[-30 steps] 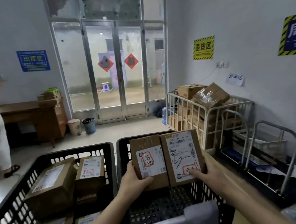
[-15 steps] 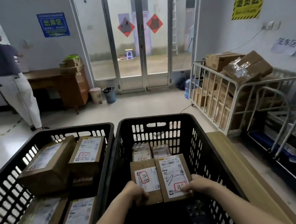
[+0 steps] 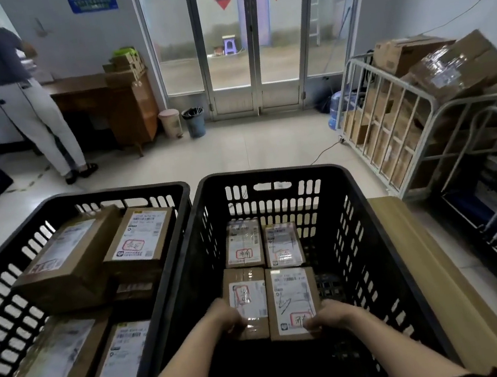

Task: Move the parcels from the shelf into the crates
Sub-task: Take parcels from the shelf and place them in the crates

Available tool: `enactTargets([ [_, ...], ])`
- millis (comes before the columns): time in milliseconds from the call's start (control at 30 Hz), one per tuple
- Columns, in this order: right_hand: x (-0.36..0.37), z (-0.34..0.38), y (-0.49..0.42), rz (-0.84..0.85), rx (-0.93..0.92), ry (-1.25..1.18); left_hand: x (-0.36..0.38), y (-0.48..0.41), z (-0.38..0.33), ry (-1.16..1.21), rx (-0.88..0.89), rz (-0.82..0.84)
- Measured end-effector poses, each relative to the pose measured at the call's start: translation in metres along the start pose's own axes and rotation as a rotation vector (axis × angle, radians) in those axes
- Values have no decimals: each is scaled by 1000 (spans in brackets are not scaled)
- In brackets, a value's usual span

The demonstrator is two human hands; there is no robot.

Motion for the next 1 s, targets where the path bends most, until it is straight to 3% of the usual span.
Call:
enactTargets([
  [500,-2,1,-12,-57,-53,-54,4,-23,6,-23,47,-56],
  [600,-19,12,-9,-258,-136,193,-3,-17,-1,-122,125,-149],
  [700,-23,47,10,-414,-337,539,-5,-10,-23,-354,350,-246],
  [833,5,70,25,-364,-559,748,9,1,-43,-671,598,-231],
  [1000,8,66,17,-315,-557,789,22,-11,-37,-794,595,-115],
])
Point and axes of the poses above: each hand's wrist, its own y-axis away from the middle knuckle, its own x-axis out of the palm, z = x × y, the point moved 10 cm from there along -y, towards the middle knuckle, and after that the axes turned 8 degrees about -z, right-handed, at the moved point
